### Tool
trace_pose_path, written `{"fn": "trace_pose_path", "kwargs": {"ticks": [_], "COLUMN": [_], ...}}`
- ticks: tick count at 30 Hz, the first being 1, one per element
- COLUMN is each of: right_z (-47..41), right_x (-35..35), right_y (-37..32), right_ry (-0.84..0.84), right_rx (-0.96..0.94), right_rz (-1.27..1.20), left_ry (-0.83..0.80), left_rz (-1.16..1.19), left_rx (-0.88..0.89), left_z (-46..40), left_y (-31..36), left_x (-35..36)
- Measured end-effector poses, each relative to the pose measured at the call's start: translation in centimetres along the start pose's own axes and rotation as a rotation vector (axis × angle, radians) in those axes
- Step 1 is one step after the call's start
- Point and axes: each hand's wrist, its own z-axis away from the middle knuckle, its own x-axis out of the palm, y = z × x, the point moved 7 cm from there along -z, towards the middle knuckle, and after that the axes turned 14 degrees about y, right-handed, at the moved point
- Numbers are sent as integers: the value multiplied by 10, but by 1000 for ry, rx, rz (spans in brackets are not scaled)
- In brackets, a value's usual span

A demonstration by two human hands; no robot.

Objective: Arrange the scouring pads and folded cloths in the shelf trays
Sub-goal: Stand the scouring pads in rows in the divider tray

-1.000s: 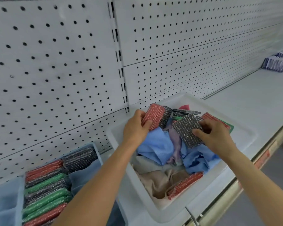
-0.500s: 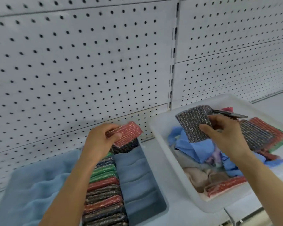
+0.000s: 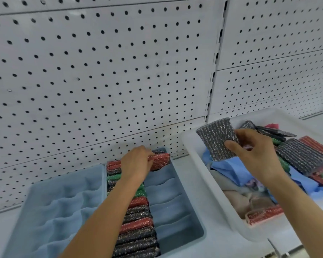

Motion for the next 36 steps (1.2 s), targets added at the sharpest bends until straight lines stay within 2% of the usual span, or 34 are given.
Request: {"fn": "trace_pose_path", "kwargs": {"ticks": [2,6,11,17,20,23,28,31,34,36], "right_z": [2,7,12,22,25,28,38,46,55,65], "right_x": [8,26,44,67,75,82,111,136,157,175], "right_y": [-4,-14,-18,-22,-23,-23,-28,-24,-32,-42], "right_ry": [-13,-57,-86,-157,-209,-221,-276,-391,-441,-462], "right_rx": [4,-19,-20,-31,-33,-40,-34,-166,-425,-614], "right_rz": [-10,-32,-70,-79,-69,-77,-49,152,369,451], "left_ry": [-1,8,127,64,43,112,-31,-84,-138,-169], "left_rz": [-4,96,200,44,138,205,86,193,389,406], "left_rx": [9,-83,-144,-45,-5,60,173,78,-67,-89], "left_z": [2,-1,0,1,-1,3,8,7,12,17], "left_y": [2,-7,-16,-12,-15,-24,-23,-36,-50,-51], "left_x": [8,11,0,10,3,-7,5,9,10,8]}}
